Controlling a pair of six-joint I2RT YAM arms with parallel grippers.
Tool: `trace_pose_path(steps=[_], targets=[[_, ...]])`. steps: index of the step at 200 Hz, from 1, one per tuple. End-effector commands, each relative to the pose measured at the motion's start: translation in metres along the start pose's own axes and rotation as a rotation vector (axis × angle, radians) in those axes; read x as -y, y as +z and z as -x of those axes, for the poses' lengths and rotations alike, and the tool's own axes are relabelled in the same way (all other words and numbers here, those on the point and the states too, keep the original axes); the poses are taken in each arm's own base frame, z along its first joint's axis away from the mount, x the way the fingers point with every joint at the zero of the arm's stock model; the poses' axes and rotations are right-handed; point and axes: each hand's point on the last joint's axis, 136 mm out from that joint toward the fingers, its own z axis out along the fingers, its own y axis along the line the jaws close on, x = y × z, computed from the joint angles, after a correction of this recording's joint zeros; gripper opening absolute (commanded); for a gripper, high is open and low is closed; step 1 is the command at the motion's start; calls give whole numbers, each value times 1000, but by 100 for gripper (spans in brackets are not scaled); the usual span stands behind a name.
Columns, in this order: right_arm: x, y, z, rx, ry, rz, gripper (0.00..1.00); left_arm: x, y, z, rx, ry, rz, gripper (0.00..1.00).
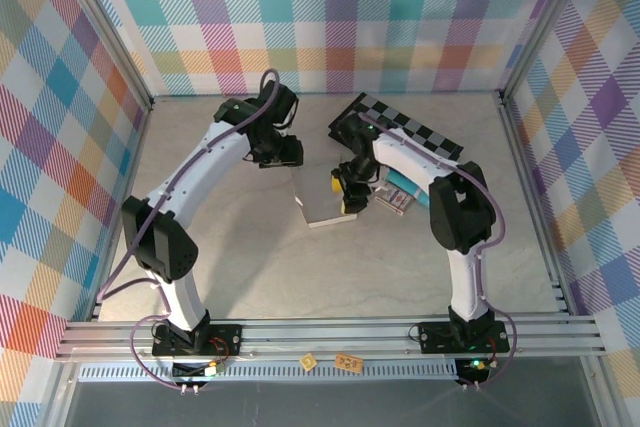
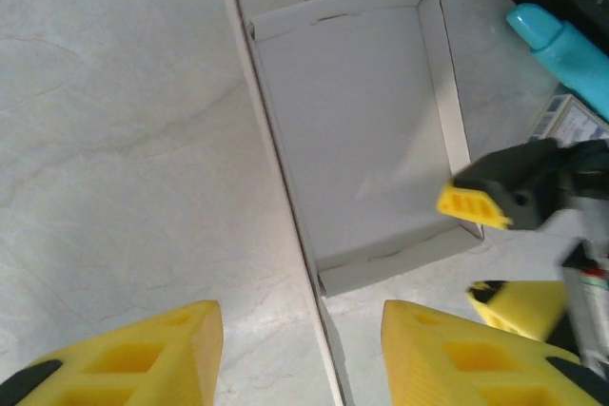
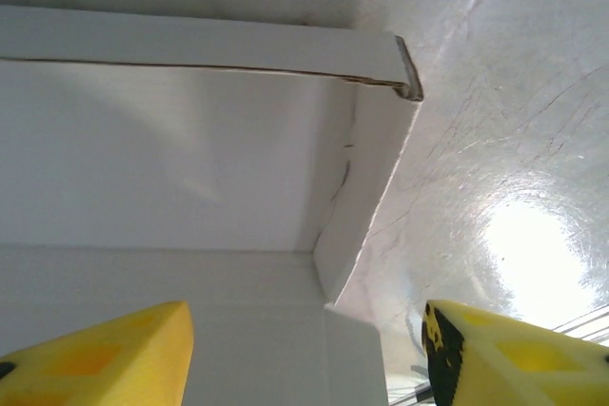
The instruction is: Fold the paper box
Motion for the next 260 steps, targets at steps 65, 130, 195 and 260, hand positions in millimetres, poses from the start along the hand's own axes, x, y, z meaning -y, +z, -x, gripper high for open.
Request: trace_pose_path(steps=[65, 130, 195, 260], targets=[[-30, -72, 37, 91, -422, 208, 36, -6, 12, 13, 10, 182, 139, 15], [-53, -101, 29, 147, -846, 355, 35, -1, 8, 16, -9, 320, 135, 0], [-37, -110, 27, 109, -1205, 428, 41, 44, -5, 5, 38, 799, -120, 0], [-7, -120, 31, 235, -1348, 535, 45, 59, -24, -2, 118, 1176, -247, 0]])
